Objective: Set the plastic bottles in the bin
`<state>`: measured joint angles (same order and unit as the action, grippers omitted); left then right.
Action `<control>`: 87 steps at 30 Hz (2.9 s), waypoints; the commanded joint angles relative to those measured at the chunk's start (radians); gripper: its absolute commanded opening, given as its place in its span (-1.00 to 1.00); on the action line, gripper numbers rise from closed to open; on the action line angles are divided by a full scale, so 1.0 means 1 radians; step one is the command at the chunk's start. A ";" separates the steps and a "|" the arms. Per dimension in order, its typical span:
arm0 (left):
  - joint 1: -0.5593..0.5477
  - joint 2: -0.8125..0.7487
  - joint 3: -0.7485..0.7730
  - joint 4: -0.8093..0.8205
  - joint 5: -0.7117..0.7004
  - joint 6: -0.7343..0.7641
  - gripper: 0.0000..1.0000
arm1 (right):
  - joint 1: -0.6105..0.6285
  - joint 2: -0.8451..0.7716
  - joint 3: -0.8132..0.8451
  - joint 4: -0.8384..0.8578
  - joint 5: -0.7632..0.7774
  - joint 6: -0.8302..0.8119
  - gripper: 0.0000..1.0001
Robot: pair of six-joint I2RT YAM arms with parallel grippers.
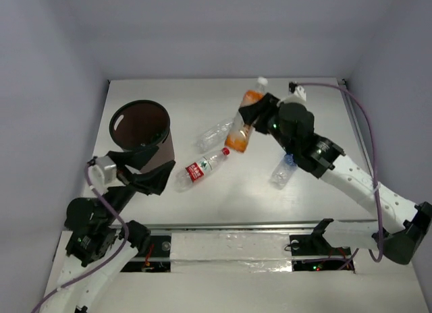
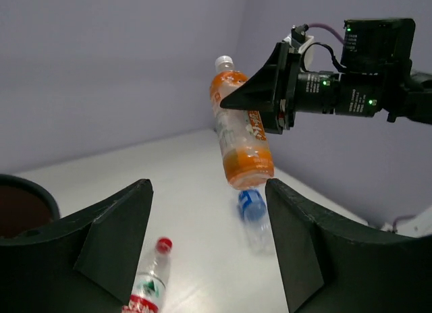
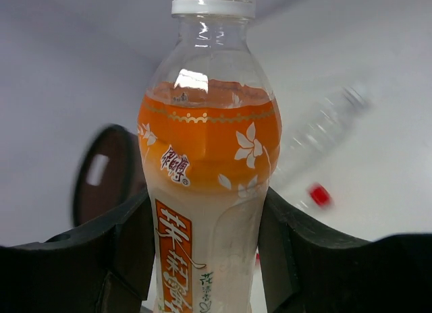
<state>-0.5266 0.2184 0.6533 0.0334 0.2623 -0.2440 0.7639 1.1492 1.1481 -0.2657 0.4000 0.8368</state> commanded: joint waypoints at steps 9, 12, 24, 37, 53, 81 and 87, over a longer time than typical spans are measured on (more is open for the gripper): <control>-0.004 -0.149 0.098 0.096 -0.336 -0.012 0.34 | 0.121 0.534 0.608 0.456 -0.228 -0.369 -0.01; -0.004 -0.143 0.129 0.054 -0.359 0.002 0.34 | 0.149 0.702 0.812 0.456 -0.280 -0.401 0.02; -0.004 -0.125 0.154 0.016 -0.354 0.018 0.33 | 0.250 1.121 1.313 0.384 -0.204 -0.524 0.19; -0.004 -0.080 0.152 -0.006 -0.308 0.020 0.31 | 0.250 1.040 1.208 0.448 -0.190 -0.588 0.92; -0.024 0.369 0.052 0.085 -0.104 -0.064 -0.91 | 0.160 0.186 0.087 0.694 0.149 -0.483 -0.75; -0.194 1.260 0.309 -0.145 -0.347 0.287 0.46 | 0.132 -0.528 -0.576 0.440 0.163 -0.314 0.63; -0.194 1.338 0.313 -0.136 -0.340 0.288 0.46 | 0.132 -0.496 -0.562 0.468 0.131 -0.323 0.63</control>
<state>-0.7219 1.5246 0.9596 -0.1207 -0.0731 0.0261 0.9024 0.6476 0.5785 0.1432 0.5541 0.5373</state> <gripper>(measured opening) 0.728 0.816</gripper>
